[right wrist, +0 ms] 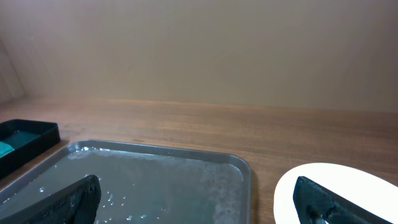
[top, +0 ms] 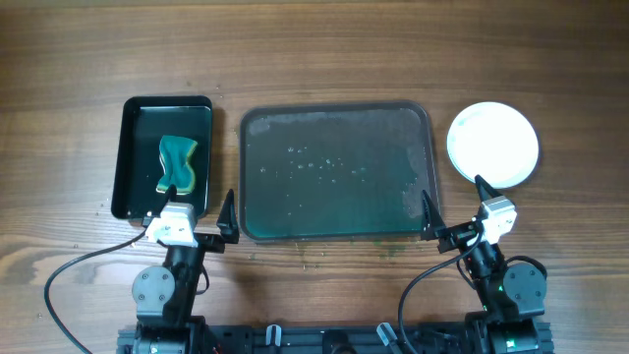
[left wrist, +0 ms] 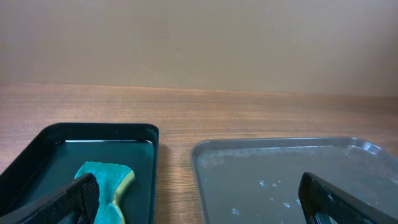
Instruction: Clean dirty plates on tray and stack at the side
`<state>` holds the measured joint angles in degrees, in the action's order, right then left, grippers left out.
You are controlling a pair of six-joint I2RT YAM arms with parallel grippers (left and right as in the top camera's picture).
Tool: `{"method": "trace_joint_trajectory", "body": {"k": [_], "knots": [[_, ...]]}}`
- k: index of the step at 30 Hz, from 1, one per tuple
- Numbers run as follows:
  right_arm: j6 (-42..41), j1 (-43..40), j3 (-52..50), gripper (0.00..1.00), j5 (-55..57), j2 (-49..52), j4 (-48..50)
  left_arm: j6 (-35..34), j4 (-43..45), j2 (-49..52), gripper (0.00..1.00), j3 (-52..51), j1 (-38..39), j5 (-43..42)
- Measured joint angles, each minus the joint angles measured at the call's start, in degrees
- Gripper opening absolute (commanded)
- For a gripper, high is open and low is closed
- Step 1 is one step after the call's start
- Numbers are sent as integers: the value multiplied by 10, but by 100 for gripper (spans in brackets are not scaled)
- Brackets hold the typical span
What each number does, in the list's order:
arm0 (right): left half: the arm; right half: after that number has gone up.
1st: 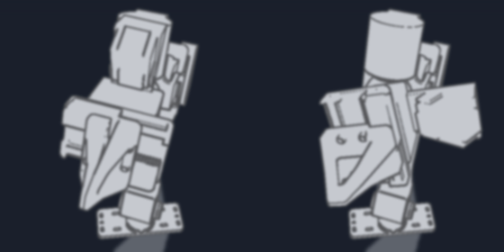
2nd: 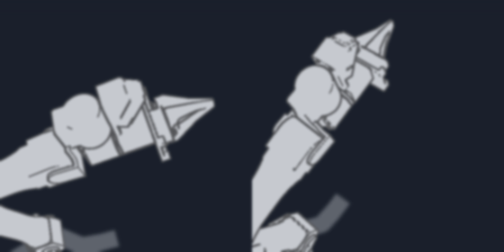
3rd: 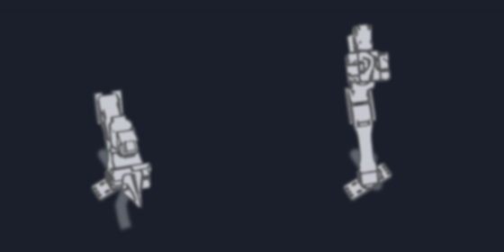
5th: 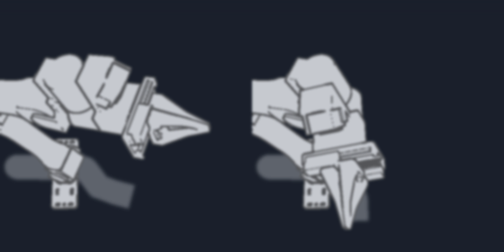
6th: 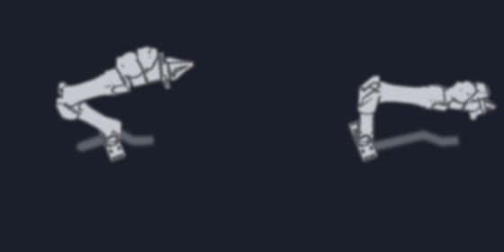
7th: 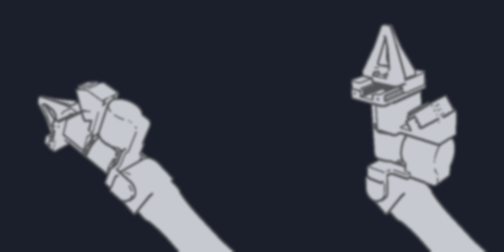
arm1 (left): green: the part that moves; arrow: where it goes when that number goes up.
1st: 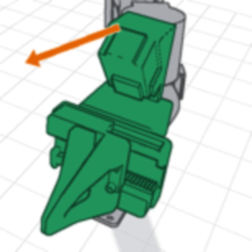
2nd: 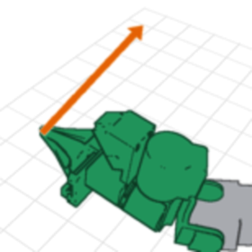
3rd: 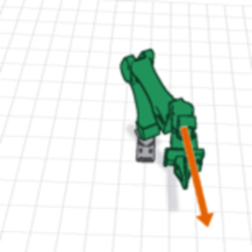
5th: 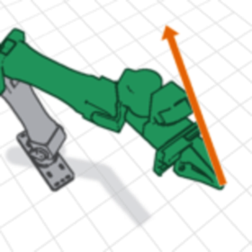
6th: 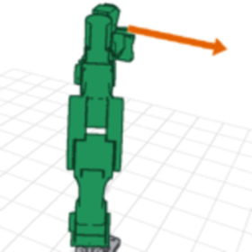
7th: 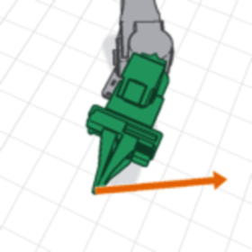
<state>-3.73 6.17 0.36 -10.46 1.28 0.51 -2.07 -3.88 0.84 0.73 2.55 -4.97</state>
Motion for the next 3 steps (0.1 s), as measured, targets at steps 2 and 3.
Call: {"method": "trace_joint_trajectory", "body": {"k": [2,3], "knots": [[0,0,0,100,0,0,0,0,0,0,100,0,0,0],[0,0,0,100,0,0,0,0,0,0,100,0,0,0]]}}
